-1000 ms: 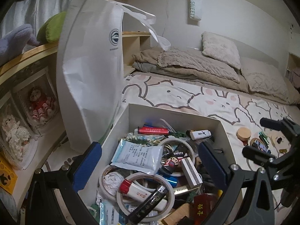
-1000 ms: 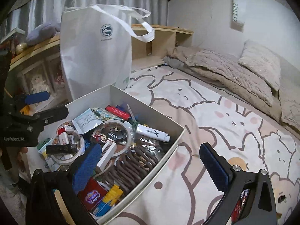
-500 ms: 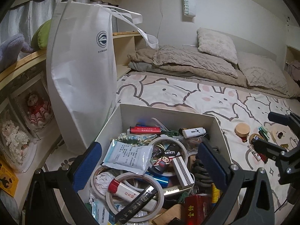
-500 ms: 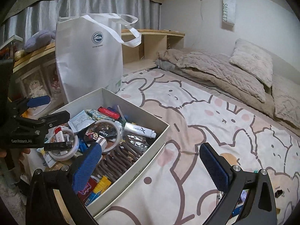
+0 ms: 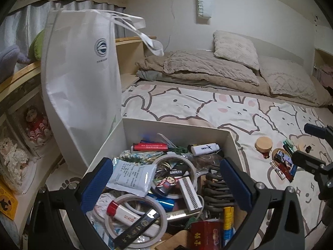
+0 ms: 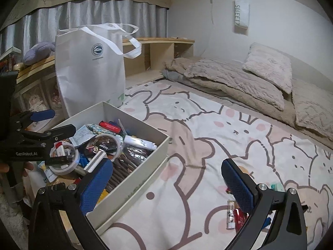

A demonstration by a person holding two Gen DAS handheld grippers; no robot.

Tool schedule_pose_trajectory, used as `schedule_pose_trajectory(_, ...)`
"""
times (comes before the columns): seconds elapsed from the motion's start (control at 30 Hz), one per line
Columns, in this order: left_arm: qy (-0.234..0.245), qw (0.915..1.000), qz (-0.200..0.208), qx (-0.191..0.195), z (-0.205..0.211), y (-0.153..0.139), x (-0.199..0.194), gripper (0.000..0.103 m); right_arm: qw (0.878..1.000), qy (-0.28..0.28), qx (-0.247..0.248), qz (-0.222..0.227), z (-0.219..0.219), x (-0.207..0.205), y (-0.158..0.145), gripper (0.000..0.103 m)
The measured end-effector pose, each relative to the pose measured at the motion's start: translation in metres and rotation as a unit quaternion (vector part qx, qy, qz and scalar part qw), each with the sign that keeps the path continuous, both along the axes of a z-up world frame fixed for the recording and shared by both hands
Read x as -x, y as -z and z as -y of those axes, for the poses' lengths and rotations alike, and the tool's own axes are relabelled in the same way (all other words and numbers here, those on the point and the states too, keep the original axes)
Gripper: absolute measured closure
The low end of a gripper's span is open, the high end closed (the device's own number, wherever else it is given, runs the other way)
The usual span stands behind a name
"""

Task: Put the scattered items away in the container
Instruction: 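Withdraw both tools from the box toward the items on the sheet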

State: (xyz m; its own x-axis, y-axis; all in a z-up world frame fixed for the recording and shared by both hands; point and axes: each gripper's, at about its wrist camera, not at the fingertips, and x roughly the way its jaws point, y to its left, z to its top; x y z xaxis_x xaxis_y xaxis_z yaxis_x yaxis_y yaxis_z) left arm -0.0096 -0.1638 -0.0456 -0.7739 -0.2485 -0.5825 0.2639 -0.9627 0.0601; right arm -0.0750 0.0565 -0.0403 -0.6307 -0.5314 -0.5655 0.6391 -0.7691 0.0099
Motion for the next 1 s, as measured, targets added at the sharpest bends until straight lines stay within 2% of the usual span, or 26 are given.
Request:
schedule_pose_trajectory(0.4,0.042,0.9991,0.007,0.007,-0.037,0.004,0.017,0.000,0.999,0.029,-0.012,-0.013,-0.043,0.000,-0.001,0.000)
schedule_pose_trajectory(1.0,0.097,0.9949,0.003,-0.028,-0.090,0.015,0.042,0.000,0.993,0.109,-0.016,-0.034,-0.128,-0.005,0.010,0.000)
